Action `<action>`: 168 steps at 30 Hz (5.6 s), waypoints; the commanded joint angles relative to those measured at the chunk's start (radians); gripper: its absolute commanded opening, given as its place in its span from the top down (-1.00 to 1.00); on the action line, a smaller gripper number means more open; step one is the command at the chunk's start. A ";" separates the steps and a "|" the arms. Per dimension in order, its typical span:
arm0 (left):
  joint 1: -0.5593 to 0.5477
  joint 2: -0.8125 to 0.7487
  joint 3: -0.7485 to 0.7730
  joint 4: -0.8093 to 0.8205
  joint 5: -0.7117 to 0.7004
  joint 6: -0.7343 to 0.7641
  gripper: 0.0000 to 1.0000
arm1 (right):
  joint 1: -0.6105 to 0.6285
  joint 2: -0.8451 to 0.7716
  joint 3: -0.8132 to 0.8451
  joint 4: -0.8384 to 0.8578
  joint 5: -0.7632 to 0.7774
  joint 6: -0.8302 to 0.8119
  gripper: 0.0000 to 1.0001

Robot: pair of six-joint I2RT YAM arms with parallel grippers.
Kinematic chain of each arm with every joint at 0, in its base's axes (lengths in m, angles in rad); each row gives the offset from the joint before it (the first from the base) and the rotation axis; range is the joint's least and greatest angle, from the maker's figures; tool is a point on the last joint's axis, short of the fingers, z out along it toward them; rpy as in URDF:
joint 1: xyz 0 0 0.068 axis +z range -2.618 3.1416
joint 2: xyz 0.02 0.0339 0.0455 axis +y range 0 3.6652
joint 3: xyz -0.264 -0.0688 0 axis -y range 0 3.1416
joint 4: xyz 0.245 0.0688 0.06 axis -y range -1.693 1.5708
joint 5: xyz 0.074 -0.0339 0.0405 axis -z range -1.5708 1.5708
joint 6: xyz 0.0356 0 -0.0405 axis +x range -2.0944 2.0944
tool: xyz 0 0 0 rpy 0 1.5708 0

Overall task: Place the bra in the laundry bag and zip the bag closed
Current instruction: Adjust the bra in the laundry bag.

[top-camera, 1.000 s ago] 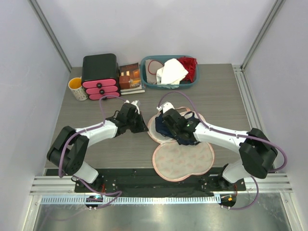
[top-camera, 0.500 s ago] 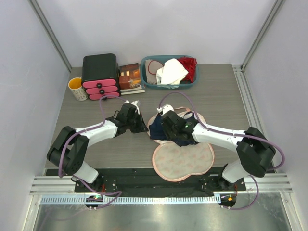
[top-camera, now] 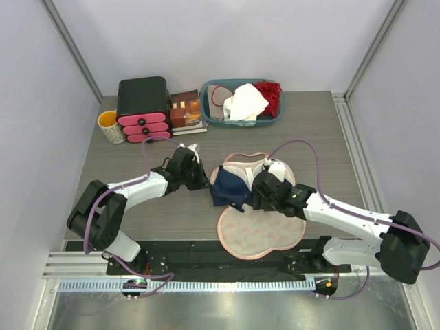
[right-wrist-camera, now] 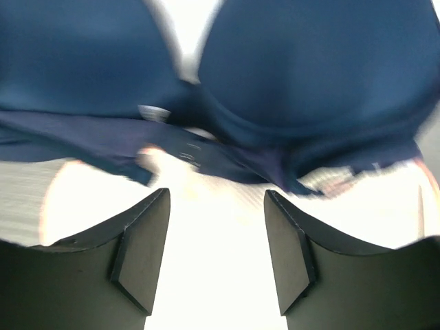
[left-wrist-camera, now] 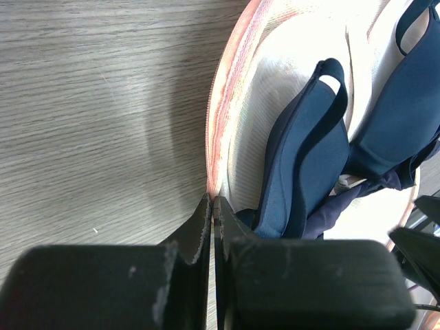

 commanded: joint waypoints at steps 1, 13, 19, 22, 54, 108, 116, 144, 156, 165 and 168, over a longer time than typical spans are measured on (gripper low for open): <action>-0.002 -0.020 0.017 0.005 0.009 0.020 1.00 | 0.004 -0.027 -0.037 -0.091 0.127 0.257 -0.27; -0.002 -0.018 0.020 0.005 0.010 0.021 1.00 | 0.004 -0.181 -0.184 -0.028 0.235 0.587 -0.08; -0.002 -0.027 0.017 0.003 0.012 0.020 1.00 | -0.024 -0.211 -0.236 0.063 0.282 0.637 -0.17; -0.002 -0.030 0.017 0.000 0.012 0.021 1.00 | -0.058 -0.166 -0.243 0.117 0.250 0.615 -0.22; -0.002 -0.029 0.018 -0.014 -0.002 0.034 1.00 | -0.213 -0.031 -0.169 0.628 0.134 -0.049 0.98; -0.002 -0.012 0.017 0.008 0.021 0.027 1.00 | -0.035 0.306 0.127 0.443 -0.567 -0.620 -0.56; -0.002 -0.017 0.018 0.009 0.035 0.031 1.00 | -0.050 0.426 0.170 0.456 -0.592 -0.690 -0.42; -0.002 -0.024 0.028 -0.022 0.015 0.049 1.00 | -0.059 0.400 0.179 0.613 -0.191 -0.544 0.98; -0.002 -0.018 0.032 -0.025 0.001 0.052 1.00 | -0.062 0.312 0.127 0.472 -0.383 -0.591 0.98; -0.002 -0.009 0.038 -0.023 0.002 0.054 1.00 | -0.065 0.283 0.098 0.430 -0.311 -0.600 0.98; -0.002 -0.011 0.038 -0.026 0.001 0.054 1.00 | -0.070 0.289 0.107 0.411 -0.311 -0.603 0.98</action>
